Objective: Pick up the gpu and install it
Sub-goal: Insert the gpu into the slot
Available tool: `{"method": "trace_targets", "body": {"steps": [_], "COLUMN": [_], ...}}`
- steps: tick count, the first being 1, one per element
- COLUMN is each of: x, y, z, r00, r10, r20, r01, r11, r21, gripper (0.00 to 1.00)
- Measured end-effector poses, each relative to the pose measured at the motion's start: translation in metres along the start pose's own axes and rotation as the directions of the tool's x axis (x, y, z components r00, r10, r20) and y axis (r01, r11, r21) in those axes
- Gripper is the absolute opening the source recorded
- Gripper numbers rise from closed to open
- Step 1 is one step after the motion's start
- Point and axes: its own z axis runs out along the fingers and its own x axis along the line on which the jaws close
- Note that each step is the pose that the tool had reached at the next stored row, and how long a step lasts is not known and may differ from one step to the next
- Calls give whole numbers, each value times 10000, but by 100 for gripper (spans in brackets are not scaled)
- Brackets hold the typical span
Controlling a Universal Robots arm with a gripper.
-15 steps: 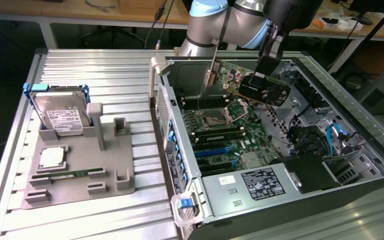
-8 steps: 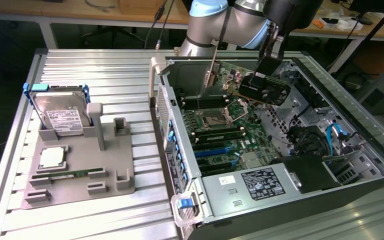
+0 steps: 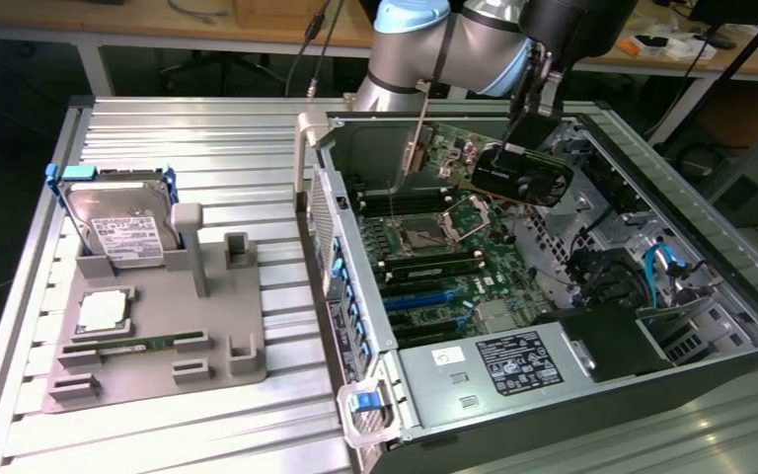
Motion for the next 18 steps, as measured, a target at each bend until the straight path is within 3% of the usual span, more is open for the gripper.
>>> {"method": "trace_targets", "body": {"steps": [18], "x": [0], "y": [0], "z": [0], "r00": [9960], "r10": [-890], "r20": [24], "r01": [890], "r11": [9960], "r21": [-10], "gripper": [27]}}
